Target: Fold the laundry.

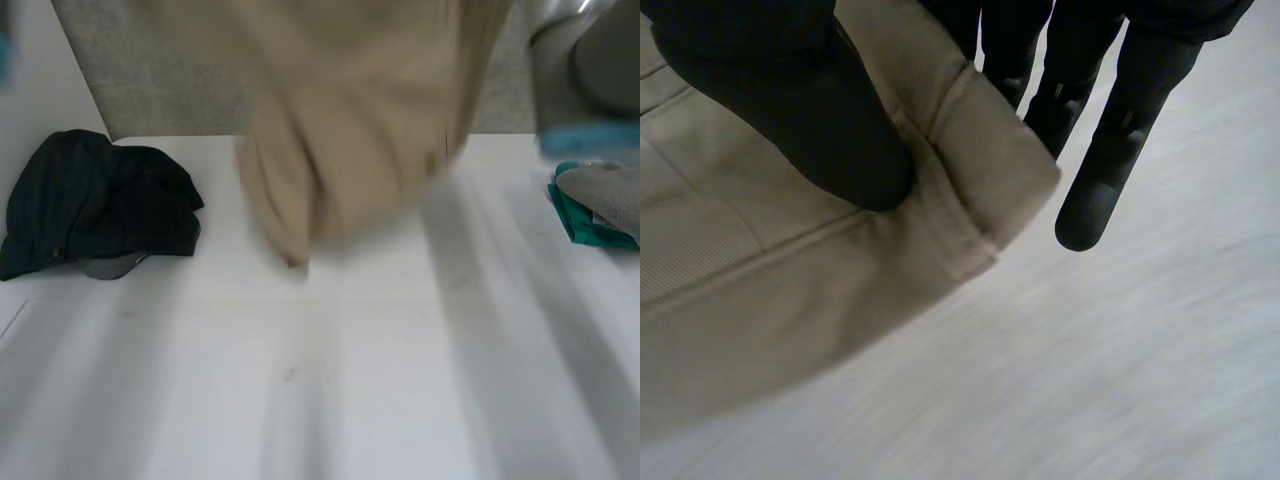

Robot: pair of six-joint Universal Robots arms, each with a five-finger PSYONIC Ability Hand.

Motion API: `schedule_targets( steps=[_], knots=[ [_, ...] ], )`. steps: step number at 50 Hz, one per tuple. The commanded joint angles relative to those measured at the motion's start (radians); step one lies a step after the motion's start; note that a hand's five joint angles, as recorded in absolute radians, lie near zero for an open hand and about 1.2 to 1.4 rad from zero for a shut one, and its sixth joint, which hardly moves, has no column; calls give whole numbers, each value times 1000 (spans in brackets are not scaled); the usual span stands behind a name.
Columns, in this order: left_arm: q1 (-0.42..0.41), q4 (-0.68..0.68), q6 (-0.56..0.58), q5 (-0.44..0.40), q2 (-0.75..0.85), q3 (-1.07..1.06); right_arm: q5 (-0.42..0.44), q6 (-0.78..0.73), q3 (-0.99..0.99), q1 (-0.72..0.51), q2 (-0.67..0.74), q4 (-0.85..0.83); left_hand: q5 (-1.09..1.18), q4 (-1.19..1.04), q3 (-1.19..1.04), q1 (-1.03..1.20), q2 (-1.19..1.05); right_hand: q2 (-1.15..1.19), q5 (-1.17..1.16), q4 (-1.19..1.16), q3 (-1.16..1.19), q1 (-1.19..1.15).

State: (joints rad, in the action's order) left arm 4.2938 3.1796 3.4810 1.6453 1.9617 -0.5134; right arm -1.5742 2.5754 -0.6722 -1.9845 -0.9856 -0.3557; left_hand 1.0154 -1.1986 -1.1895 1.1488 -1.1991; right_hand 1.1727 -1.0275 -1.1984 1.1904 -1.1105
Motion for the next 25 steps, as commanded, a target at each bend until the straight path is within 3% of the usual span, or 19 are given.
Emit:
schedule_targets(
  steps=[1,7,13,15,17,20,25],
  knots=[
    [56,267,-181,-9,-132,-34,9,166,-127,38,-140,-289,206,-198,-207,248,-197,224,-194,-198,206,-286],
    [76,140,-166,-10,-107,-224,77,157,-260,39,-122,-172,206,-198,-207,248,-197,224,-194,-198,206,-286],
    [72,135,-149,-7,-40,-474,183,111,-363,7,-38,6,206,-198,-207,248,-197,224,-194,-198,206,-286],
    [58,134,-129,-4,25,-574,233,28,-408,-17,71,179,206,-198,-207,248,-197,224,-194,-198,206,-286],
    [47,132,-88,-1,103,-643,220,-129,-396,-39,184,382,206,-198,-207,248,-197,224,-194,-198,206,-286],
    [46,114,-42,25,173,-695,169,-295,-330,-42,286,556,206,-198,-207,248,-197,224,-194,-198,206,-286],
    [40,82,-43,59,151,-752,151,-224,-310,-34,300,503,206,-198,-207,248,-197,224,-194,-198,206,-286]
  ],
)
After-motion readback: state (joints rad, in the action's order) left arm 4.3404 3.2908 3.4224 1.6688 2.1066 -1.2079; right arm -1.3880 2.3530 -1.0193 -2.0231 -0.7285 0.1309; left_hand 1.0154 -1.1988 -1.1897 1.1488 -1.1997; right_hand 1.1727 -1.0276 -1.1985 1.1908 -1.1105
